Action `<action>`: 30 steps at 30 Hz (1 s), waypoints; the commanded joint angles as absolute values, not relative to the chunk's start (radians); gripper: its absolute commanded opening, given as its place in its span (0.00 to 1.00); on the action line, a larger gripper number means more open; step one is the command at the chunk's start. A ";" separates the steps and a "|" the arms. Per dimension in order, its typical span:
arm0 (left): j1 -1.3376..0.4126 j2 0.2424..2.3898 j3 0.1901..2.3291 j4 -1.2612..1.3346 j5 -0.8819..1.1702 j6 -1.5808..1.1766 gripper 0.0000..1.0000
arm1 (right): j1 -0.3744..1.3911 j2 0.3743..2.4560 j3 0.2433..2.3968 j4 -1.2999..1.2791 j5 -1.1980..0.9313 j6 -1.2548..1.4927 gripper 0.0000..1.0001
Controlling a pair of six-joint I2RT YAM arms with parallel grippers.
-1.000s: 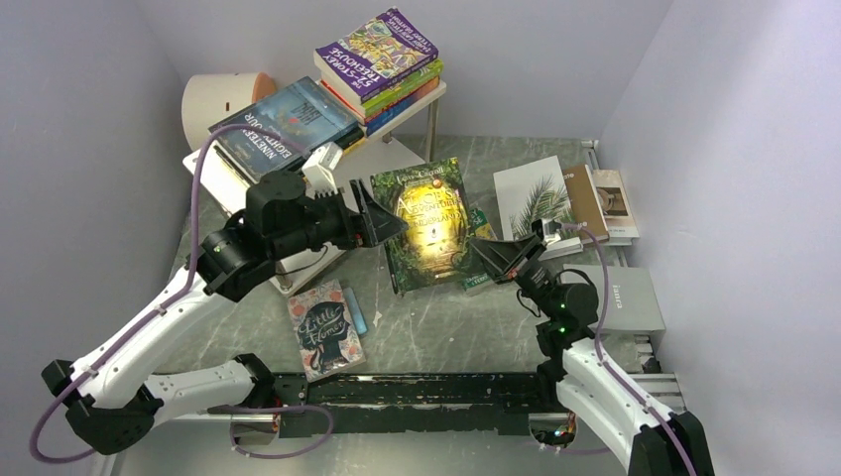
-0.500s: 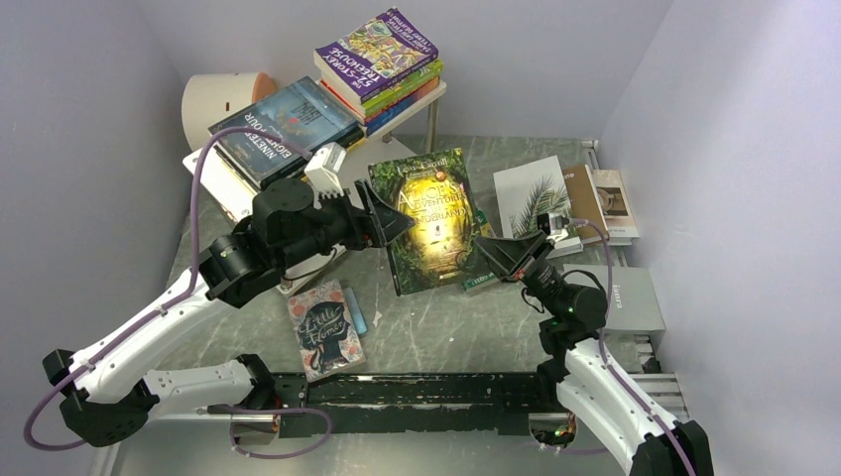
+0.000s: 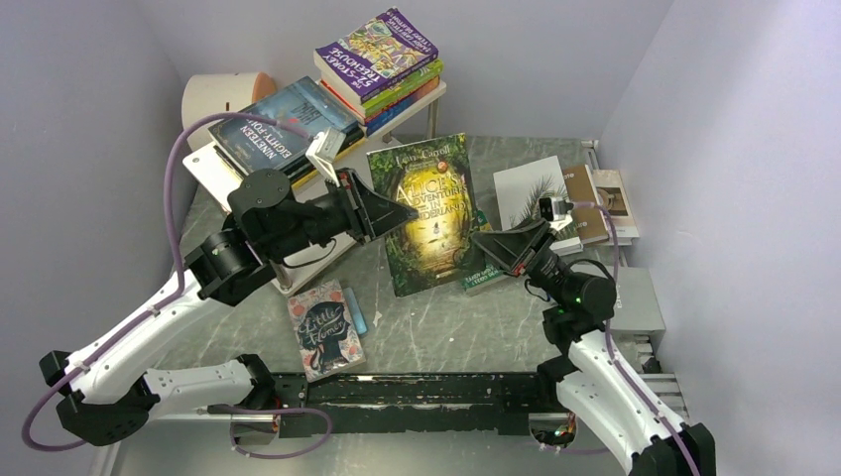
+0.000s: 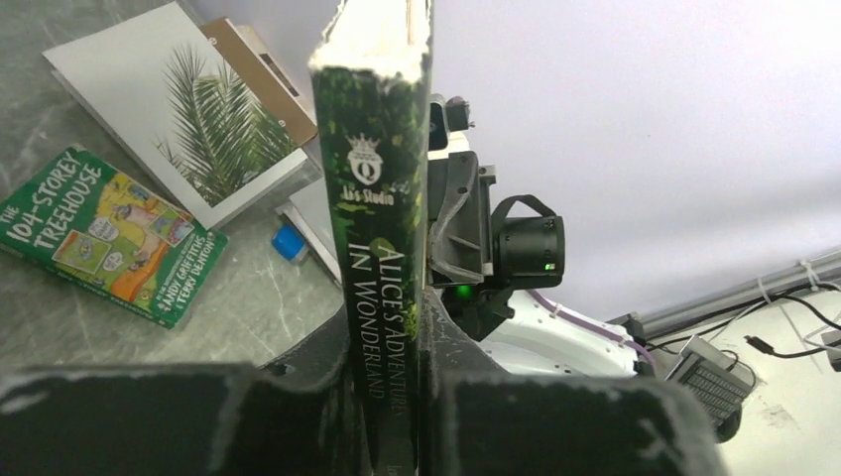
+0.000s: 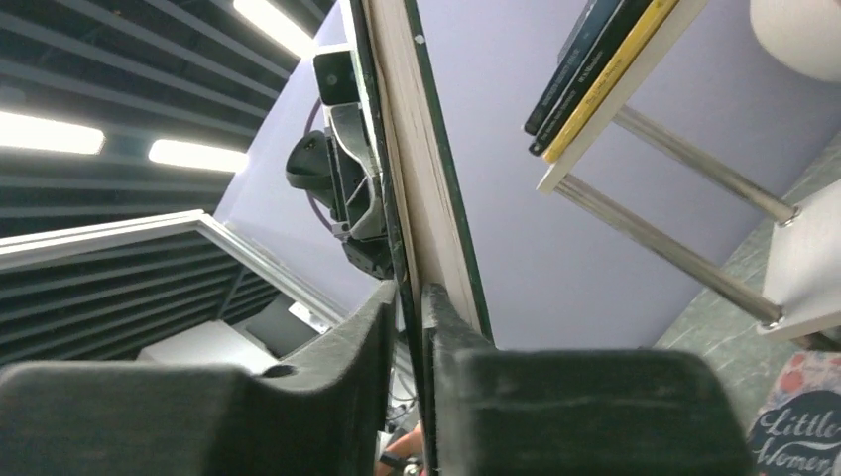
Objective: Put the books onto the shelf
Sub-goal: Pick up the book from the center of the board.
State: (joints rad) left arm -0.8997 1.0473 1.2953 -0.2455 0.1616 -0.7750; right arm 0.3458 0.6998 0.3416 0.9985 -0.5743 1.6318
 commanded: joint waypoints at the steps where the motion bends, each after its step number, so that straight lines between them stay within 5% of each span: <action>1: -0.906 1.063 1.385 -0.231 0.157 -0.714 0.05 | 0.344 0.662 0.426 0.841 -0.606 1.520 0.27; 5: -0.906 1.046 1.442 -0.245 0.010 -0.701 0.05 | 0.344 0.597 0.473 0.624 -0.518 1.424 0.62; 10: -0.905 1.027 1.465 -0.123 -0.143 -0.738 0.05 | 0.344 0.615 0.565 0.491 -0.480 1.325 0.79; 21: -0.906 1.087 1.486 0.119 -0.184 -0.828 0.05 | 0.399 0.841 0.685 0.801 -0.537 1.404 0.89; 30: -0.906 1.125 1.491 0.174 -0.183 -0.872 0.05 | 0.562 0.997 0.775 1.089 -0.431 1.396 0.86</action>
